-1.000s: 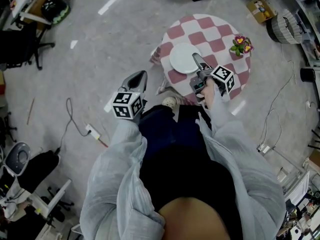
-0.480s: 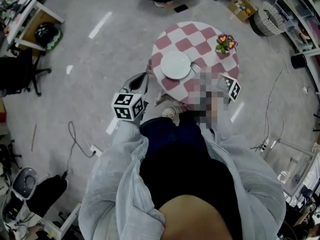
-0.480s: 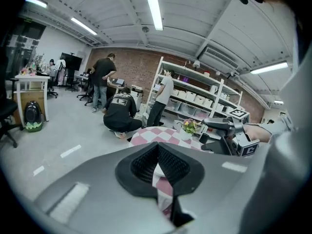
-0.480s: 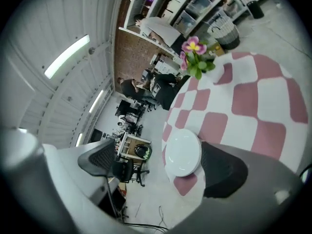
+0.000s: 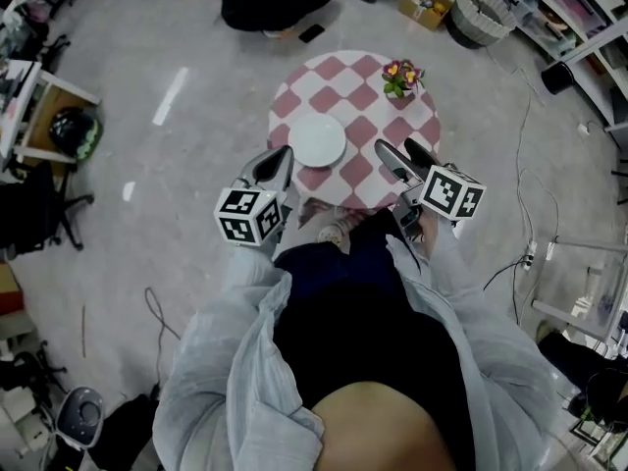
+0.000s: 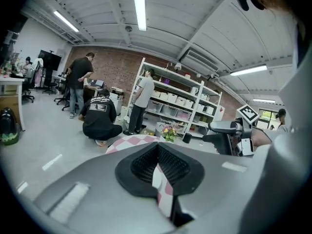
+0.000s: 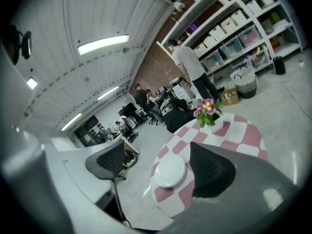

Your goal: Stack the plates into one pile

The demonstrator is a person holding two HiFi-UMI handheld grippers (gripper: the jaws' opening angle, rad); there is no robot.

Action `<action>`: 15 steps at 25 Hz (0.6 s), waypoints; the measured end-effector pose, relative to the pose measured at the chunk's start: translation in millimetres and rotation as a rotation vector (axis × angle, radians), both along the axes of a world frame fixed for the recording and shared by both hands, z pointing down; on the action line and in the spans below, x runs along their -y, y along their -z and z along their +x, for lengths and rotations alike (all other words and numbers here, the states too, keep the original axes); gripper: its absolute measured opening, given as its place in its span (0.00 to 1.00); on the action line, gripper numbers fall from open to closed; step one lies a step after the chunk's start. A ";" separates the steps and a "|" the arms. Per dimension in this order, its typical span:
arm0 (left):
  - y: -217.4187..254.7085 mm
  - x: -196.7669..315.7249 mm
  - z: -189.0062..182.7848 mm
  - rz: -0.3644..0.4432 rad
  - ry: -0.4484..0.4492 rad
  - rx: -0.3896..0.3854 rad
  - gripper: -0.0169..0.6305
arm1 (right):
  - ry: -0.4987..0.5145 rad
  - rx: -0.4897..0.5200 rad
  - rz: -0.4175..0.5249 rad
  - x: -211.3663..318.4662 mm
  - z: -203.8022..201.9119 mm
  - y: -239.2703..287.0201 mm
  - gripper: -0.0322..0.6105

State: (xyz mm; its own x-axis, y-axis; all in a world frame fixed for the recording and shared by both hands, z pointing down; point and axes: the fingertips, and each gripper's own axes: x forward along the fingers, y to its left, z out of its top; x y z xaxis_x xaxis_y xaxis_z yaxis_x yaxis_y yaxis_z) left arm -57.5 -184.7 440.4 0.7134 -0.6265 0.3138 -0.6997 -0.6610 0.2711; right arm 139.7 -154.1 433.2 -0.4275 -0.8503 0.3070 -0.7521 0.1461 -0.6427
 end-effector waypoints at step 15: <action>1.3 -22.4 73.3 0.004 -0.238 -0.007 0.05 | -0.227 -0.377 0.077 -78.4 53.2 -7.9 0.05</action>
State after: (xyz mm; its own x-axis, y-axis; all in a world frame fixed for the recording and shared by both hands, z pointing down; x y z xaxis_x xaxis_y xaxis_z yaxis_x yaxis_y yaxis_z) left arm 15.8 -162.3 439.2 0.8433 -0.4417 0.3062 -0.5222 -0.8083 0.2719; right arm 193.0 -75.7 441.1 -0.0979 -0.9362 0.3375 -0.9503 -0.0128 -0.3110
